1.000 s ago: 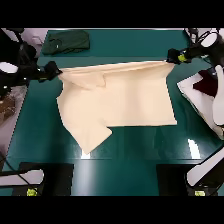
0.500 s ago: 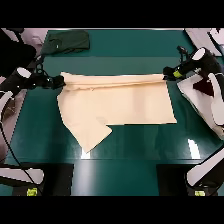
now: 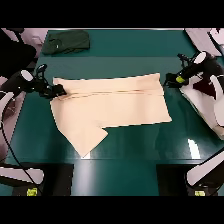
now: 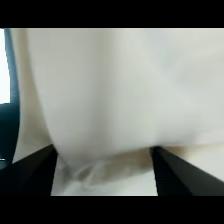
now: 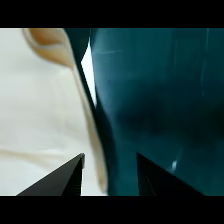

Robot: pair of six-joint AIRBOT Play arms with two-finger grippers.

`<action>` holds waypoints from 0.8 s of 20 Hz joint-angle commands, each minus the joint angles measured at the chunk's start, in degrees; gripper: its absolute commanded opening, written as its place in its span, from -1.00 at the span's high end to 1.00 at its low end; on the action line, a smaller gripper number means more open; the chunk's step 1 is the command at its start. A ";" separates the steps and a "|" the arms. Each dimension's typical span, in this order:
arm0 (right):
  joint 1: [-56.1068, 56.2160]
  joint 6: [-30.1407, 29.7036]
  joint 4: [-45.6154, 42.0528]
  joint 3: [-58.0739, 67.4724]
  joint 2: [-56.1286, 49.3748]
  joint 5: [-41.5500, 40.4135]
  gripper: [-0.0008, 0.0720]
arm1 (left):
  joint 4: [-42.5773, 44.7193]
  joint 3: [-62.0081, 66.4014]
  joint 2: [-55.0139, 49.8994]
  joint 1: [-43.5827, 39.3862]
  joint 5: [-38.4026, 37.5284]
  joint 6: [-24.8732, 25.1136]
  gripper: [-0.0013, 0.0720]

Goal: Fold the shirts.

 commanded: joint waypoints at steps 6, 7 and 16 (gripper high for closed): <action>-11.43 -5.25 11.26 -3.93 10.23 13.03 -0.09 | 3.02 2.40 14.97 7.23 -12.72 -3.43 -0.85; -12.02 -5.97 11.87 -7.34 11.58 12.57 -0.08 | 6.38 1.97 15.96 7.23 -16.83 -3.52 -0.85; -18.97 -18.67 23.28 -41.90 25.40 0.96 -0.08 | -10.49 -28.61 21.27 11.17 -19.52 4.83 -0.66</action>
